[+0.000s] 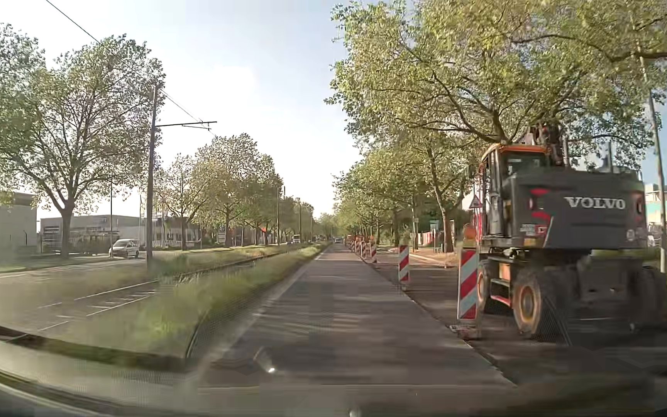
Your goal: Follow the waypoints while adhering to traffic rules and regulations
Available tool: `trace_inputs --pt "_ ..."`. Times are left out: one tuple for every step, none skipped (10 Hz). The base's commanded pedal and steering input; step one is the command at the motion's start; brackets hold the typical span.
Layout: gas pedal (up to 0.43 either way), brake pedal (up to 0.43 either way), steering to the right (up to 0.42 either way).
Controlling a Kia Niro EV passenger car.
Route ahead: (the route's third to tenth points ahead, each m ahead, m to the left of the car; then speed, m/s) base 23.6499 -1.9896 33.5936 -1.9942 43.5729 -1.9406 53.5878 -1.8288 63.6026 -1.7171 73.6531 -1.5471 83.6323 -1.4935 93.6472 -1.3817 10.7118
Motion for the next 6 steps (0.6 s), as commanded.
trace_inputs --pt "0.339 0.000 -0.007" --pt "0.339 0.000 -0.005" --pt "0.339 0.000 -0.005" --pt "0.339 0.000 -0.005" --pt "0.339 0.000 -0.004" --pt "0.331 0.000 -0.004"
